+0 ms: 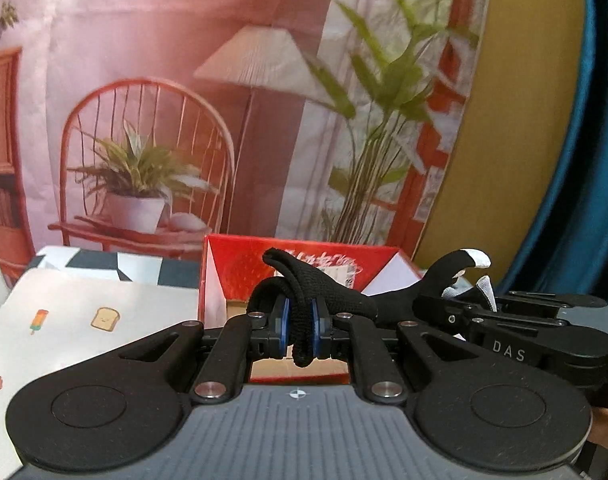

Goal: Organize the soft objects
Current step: 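Lift the black glove with both grippers and release it into the red box, then grasp the blue packet with the right gripper while the left gripper closes on it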

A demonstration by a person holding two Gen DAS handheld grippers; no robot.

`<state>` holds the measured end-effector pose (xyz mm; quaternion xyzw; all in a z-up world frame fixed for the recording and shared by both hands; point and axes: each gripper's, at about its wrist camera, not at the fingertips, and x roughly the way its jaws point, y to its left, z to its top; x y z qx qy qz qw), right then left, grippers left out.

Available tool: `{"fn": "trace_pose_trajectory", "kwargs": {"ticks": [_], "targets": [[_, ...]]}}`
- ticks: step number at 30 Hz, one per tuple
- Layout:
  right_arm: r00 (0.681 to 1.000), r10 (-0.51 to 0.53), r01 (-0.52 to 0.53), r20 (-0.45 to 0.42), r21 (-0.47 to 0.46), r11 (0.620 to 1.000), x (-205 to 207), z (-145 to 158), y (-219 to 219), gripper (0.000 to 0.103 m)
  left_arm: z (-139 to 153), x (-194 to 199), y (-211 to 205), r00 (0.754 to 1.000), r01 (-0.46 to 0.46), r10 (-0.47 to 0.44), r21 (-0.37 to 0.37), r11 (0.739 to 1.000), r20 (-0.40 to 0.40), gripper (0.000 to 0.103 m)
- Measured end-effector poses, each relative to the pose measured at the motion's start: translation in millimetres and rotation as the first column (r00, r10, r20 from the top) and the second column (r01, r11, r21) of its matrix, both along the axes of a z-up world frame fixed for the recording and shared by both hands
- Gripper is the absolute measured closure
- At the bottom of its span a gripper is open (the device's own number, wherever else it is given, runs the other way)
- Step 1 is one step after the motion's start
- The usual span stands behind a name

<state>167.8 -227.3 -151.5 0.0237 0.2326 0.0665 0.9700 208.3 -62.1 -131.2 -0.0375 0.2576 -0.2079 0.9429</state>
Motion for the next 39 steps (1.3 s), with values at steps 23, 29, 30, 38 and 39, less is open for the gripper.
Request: {"fn": "trace_pose_trajectory", "kwargs": {"ticks": [23, 29, 30, 38, 39], "targets": [[0.984, -0.065, 0.068, -0.163, 0.011, 0.998, 51, -71, -30, 0.021, -53, 54, 7, 0.994, 0.002, 0.004, 0.057, 0.998, -0.113, 0.023], [0.989, -0.079, 0.08, -0.122, 0.006, 0.997, 24, -59, -28, 0.0, -39, 16, 17, 0.999, -0.05, 0.049, 0.158, 0.986, 0.012, 0.006], [0.988, -0.09, 0.091, -0.123, 0.004, 0.996, 22, -57, -28, 0.0, -37, 11, 17, 0.999, -0.049, 0.047, 0.183, 0.982, 0.016, 0.006], [0.978, -0.18, 0.172, -0.103, -0.076, 0.982, -8, -49, -17, 0.0, -31, -26, 25, 0.999, -0.033, 0.027, 0.244, 0.969, 0.026, 0.002], [0.981, -0.166, 0.16, -0.096, -0.066, 0.985, -12, -48, -16, 0.0, -30, -30, 26, 0.999, -0.032, 0.026, 0.242, 0.97, 0.027, 0.002]]}}
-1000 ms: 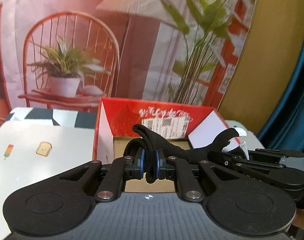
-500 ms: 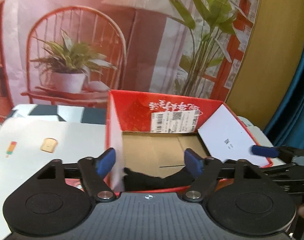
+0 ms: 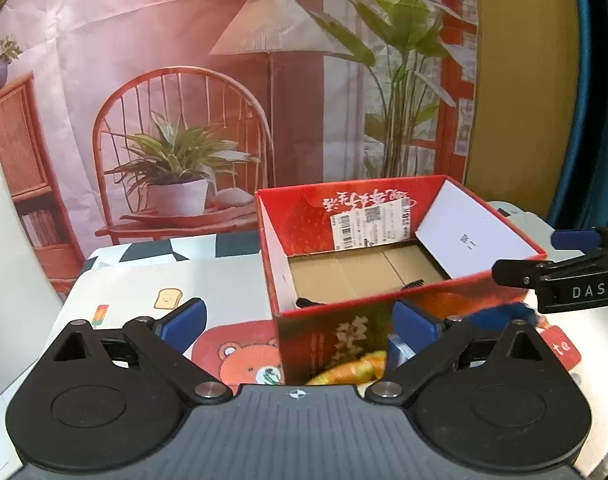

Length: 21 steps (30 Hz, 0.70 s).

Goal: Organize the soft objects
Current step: 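Grasp the blue packet with the right gripper while the left gripper closes on it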

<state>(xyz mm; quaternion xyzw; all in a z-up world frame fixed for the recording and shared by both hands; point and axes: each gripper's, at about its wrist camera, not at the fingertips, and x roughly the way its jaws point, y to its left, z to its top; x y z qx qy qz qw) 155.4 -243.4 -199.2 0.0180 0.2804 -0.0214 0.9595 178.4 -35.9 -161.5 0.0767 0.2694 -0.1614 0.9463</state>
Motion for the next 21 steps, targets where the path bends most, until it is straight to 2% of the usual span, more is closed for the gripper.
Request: {"fn": "trace_pose_trajectory", "kwargs": {"ticks": [7, 11, 15, 18, 21], "targets": [[0.989, 0.057, -0.069, 0.139, 0.081, 0.994, -39, 4, -3, 0.0, 1, -20, 4, 1.0, -0.003, 0.003, -0.009, 1.0, -0.009, 0.002], [0.994, 0.091, -0.094, 0.055, 0.053, 0.994, -43, -2, 2, 0.0, 0, -23, 0, 1.0, -0.019, 0.019, 0.004, 1.0, -0.007, 0.002], [0.993, 0.112, -0.113, 0.042, 0.006, 0.994, -50, -12, 10, 0.0, -3, -24, 3, 1.0, -0.024, 0.024, -0.003, 1.0, -0.002, 0.002], [0.99, 0.137, -0.137, 0.03, 0.014, 0.99, -51, -19, 13, 0.001, -7, -25, 4, 0.999, -0.029, 0.029, -0.02, 0.999, -0.014, 0.003], [0.986, 0.166, -0.166, 0.012, 0.025, 0.986, -52, -24, 16, 0.01, -11, -27, 3, 0.999, -0.011, 0.009, -0.05, 0.999, -0.033, 0.008]]}}
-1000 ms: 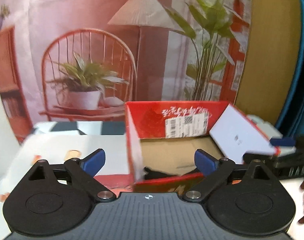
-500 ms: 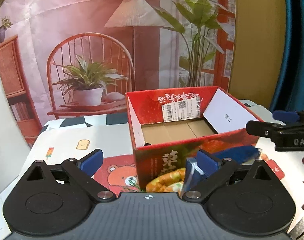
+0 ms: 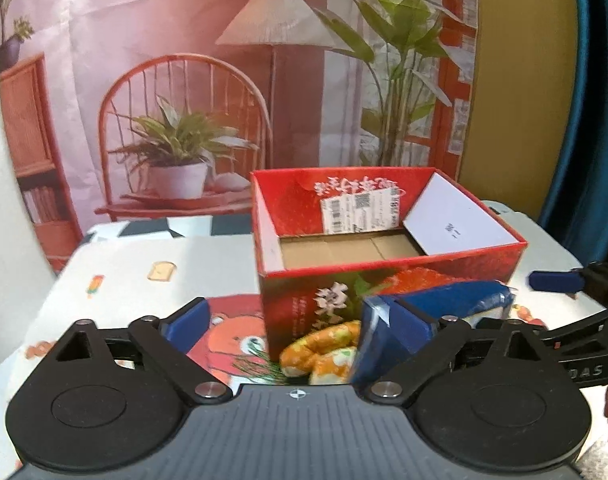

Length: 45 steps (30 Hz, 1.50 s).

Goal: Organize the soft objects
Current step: 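Grasp the blue packet with the right gripper while the left gripper closes on it, then lift the blue packet with both grippers and release it into the red box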

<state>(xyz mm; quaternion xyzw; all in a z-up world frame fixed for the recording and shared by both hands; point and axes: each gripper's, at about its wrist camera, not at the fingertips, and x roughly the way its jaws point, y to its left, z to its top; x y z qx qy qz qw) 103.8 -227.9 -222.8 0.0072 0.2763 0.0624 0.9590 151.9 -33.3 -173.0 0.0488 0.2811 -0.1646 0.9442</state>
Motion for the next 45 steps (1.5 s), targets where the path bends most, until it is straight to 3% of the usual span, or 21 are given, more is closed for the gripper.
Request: {"fn": "trace_pose_trajectory", "kwargs": {"ticks": [9, 14, 17, 34, 41, 45], "targets": [[0.997, 0.065, -0.064, -0.04, 0.026, 0.998, 8, -6, 3, 0.029, -10, 0, -4, 0.998, 0.056, -0.059, -0.06, 0.997, -0.033, 0.027], [0.996, 0.075, -0.073, -0.047, 0.049, 0.996, 13, -7, 1, 0.034, -14, 2, -12, 0.996, 0.078, -0.08, -0.049, 0.996, -0.042, 0.041], [0.997, 0.066, -0.064, -0.046, 0.055, 0.996, 13, -9, -2, 0.037, -18, 5, -15, 0.994, 0.086, -0.089, -0.055, 0.995, -0.06, 0.042], [0.996, 0.072, -0.068, -0.047, 0.09, 0.994, 22, -20, -10, 0.038, -39, 25, -16, 0.977, 0.123, -0.147, -0.157, 0.98, -0.152, 0.046], [0.997, 0.061, -0.055, -0.057, 0.097, 0.994, 28, -26, -15, 0.034, -49, 32, -20, 0.968, 0.152, -0.18, -0.165, 0.975, -0.174, 0.047], [0.994, 0.065, -0.052, -0.091, 0.139, 0.989, 35, -34, -19, 0.032, -51, 34, -21, 0.962, 0.175, -0.206, -0.179, 0.968, -0.177, 0.059]]}}
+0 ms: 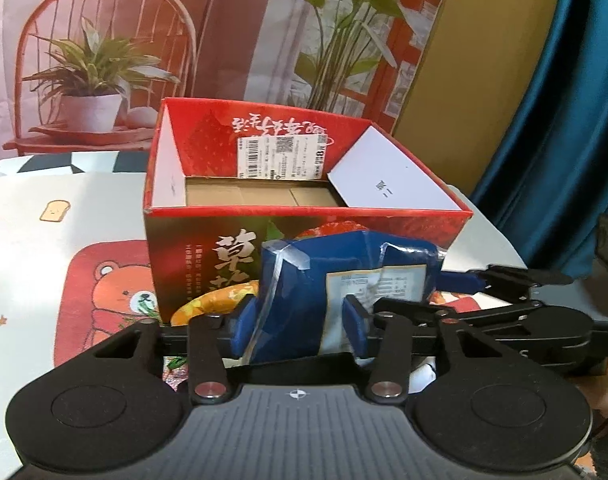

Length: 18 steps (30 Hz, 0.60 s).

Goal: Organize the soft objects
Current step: 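Lift the blue packet with both grippers and release it into the red box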

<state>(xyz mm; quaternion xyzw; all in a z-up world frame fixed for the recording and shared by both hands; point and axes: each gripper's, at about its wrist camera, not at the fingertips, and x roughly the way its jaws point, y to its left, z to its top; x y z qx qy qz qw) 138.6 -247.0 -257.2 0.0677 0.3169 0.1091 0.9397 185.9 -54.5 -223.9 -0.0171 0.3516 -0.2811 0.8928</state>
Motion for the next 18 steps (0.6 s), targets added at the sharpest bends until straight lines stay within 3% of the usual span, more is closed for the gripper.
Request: {"fn": "trace_pose_trajectory", "kwargs": {"ticks": [4, 6, 9, 18], "targets": [[1.0, 0.011, -0.011, -0.016, 0.046, 0.999, 0, -3, 0, 0.042, 2, -1, -2, 1.0, 0.008, -0.008, 0.005, 1.0, 0.011, 0.066], [1.0, 0.015, -0.015, -0.002, 0.044, 0.999, -2, 1, 1, 0.055, 6, -1, 0, 1.0, 0.007, -0.007, -0.002, 1.0, 0.018, 0.068], [1.0, 0.006, -0.007, 0.029, 0.056, 0.998, -4, 13, -2, 0.063, 17, -1, 2, 0.999, 0.006, -0.005, -0.02, 1.0, 0.043, 0.068], [0.983, 0.005, -0.012, 0.181, 0.04, 0.999, -4, 73, -8, 0.064, 70, -6, 2, 0.983, 0.01, 0.003, -0.069, 0.998, 0.186, 0.068]]}}
